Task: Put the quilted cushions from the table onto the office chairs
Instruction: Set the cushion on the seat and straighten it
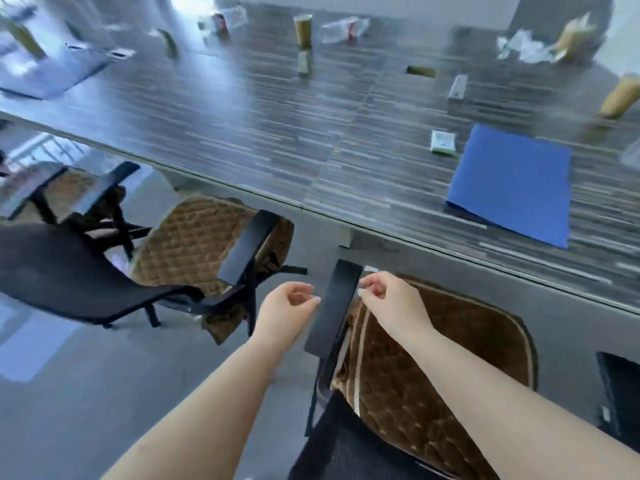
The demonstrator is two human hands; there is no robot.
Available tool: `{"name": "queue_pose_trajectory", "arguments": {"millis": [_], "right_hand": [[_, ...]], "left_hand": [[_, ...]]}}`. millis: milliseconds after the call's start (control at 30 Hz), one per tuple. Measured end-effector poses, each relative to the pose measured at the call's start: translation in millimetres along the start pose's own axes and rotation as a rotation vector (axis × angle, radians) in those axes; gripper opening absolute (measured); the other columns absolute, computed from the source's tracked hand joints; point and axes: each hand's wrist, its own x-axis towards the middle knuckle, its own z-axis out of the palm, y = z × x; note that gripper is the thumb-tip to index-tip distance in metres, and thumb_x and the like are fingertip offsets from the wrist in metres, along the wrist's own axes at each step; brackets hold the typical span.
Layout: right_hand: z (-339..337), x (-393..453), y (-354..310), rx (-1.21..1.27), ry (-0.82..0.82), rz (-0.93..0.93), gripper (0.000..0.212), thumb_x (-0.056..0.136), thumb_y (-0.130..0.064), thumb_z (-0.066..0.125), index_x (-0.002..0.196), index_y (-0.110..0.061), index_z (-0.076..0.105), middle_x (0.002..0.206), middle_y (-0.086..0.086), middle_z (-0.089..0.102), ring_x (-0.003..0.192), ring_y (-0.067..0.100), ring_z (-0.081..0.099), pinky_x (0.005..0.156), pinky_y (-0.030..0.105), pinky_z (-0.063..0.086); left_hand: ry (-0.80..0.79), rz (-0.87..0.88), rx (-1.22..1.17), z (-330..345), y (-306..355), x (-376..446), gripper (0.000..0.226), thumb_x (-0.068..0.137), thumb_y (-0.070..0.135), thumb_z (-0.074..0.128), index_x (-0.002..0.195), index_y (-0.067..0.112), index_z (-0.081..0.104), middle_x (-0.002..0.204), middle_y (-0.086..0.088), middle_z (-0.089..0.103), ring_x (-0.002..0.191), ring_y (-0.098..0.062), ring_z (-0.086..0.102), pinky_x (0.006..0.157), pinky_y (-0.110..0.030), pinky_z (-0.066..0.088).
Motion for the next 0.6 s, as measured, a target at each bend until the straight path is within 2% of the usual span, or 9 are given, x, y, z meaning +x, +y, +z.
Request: {"name": "queue_pose_trajectory", "arguments": {"millis": [133, 267, 367, 500, 600], "right_hand": [[26.7, -4.7, -75.1, 0.010, -0.053, -0.084, 0.016, 0.091, -0.031, 0.059, 0.105, -0.024, 0.063, 0.086, -0.011, 0.060, 0.084, 0.013, 0.057, 0.066, 0.023, 0.046], [65.4, -7.2, -144.4, 0.024, -0.095, -0.152, 0.017, 0.092, -0.032, 0.057, 0.106, -0.025, 0.063, 0.089, -0.011, 0.062, 0.086, 0.013, 0.059, 0.065, 0.021, 0.043], [100.0, -7.8, -193.7, 0.059, -0.101, -0.152, 0.015, 0.091, -0.031, 0.058, 0.104, -0.025, 0.063, 0.091, -0.008, 0.063, 0.088, 0.013, 0.059, 0.060, 0.016, 0.040], [160.8, -11.1, -253.3, 0.125, -0.112, -0.089, 0.013, 0.090, -0.031, 0.060, 0.100, -0.026, 0.065, 0.095, -0.004, 0.069, 0.094, 0.016, 0.064, 0.069, 0.023, 0.047], [196.3, -7.4, -283.0, 0.136, -0.104, -0.045, 0.012, 0.089, -0.032, 0.060, 0.099, -0.026, 0.065, 0.095, -0.005, 0.068, 0.094, 0.016, 0.063, 0.065, 0.020, 0.043]], "left_hand": [[0.109, -0.021, -0.054, -85.3, -8.0, -14.1, 0.018, 0.085, 0.025, 0.067, 0.103, 0.024, 0.064, 0.094, 0.010, 0.070, 0.082, -0.007, 0.063, 0.060, -0.016, 0.044], [0.201, -0.036, -0.161, -170.6, -24.0, -19.0, 0.018, 0.084, 0.023, 0.068, 0.103, 0.022, 0.067, 0.090, 0.012, 0.070, 0.084, -0.005, 0.064, 0.067, -0.020, 0.048], [0.233, -0.031, -0.201, -234.2, -41.0, -14.5, 0.017, 0.085, 0.023, 0.068, 0.102, 0.022, 0.066, 0.091, 0.007, 0.070, 0.083, -0.008, 0.064, 0.062, -0.019, 0.046], [0.242, -0.002, -0.172, -329.3, -66.2, 4.5, 0.017, 0.084, 0.026, 0.069, 0.101, 0.024, 0.067, 0.095, 0.005, 0.072, 0.087, -0.011, 0.065, 0.073, -0.025, 0.049], [0.236, 0.014, -0.153, -381.6, -77.0, 22.5, 0.017, 0.085, 0.026, 0.068, 0.101, 0.023, 0.066, 0.094, 0.006, 0.071, 0.089, -0.010, 0.065, 0.076, -0.027, 0.050]]}}
